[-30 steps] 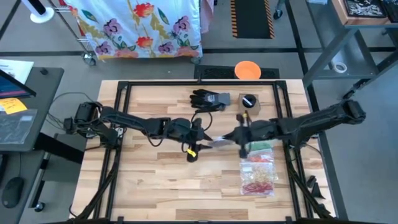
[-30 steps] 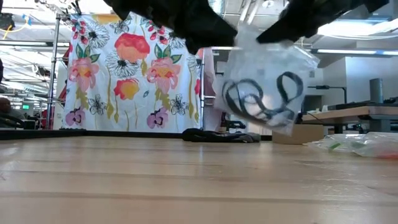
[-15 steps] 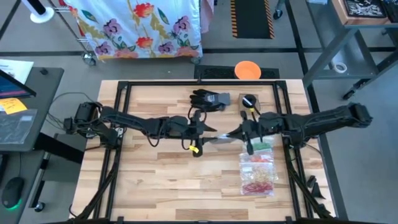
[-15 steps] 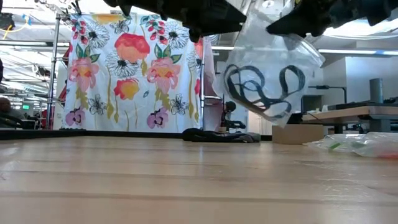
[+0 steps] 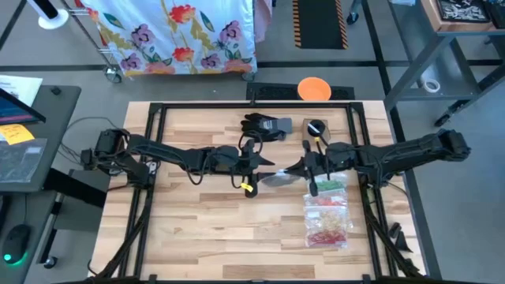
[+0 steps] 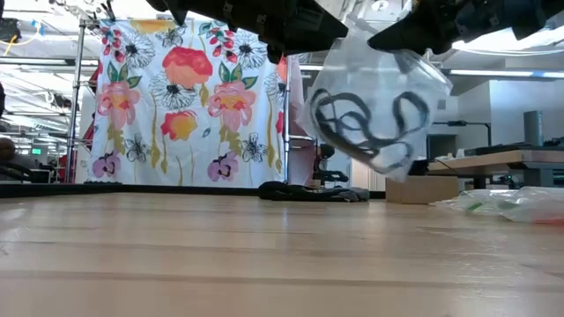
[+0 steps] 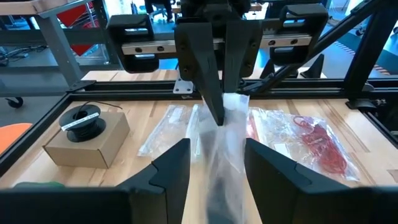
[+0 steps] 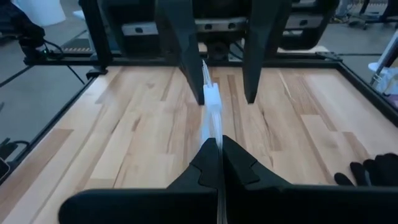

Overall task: Sort rubber bands
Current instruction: Close the transparent zip bag containing the black rubber bands

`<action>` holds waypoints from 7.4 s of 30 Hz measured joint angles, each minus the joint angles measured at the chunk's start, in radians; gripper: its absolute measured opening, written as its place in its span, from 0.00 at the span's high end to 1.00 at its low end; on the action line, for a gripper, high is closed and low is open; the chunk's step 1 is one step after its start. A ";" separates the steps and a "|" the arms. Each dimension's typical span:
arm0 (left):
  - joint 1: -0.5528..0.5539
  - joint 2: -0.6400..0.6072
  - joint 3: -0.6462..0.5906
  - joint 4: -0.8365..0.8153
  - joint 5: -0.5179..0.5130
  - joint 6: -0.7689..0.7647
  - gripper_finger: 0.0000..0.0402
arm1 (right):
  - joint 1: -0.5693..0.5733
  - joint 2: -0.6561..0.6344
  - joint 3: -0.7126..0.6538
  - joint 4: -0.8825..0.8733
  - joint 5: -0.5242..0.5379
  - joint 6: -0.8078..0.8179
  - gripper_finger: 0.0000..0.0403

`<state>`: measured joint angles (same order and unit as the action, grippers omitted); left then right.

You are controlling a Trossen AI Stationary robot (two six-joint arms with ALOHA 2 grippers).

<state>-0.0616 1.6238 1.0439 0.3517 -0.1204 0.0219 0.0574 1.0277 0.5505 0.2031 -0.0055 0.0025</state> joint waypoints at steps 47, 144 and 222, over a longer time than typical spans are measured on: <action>-0.004 0.000 -0.001 -0.040 0.000 -0.034 0.64 | -0.008 0.040 0.002 0.060 0.002 0.006 1.00; -0.030 -0.001 0.000 0.005 -0.174 -0.150 1.00 | 0.019 0.105 0.002 0.271 0.179 -0.089 0.95; -0.040 -0.001 0.000 0.068 -0.127 0.064 0.67 | 0.034 0.106 0.002 0.217 0.127 -0.063 0.95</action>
<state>-0.1020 1.6230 1.0439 0.4199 -0.2478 0.0860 0.0913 1.1336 0.5522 0.4198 0.1219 -0.0605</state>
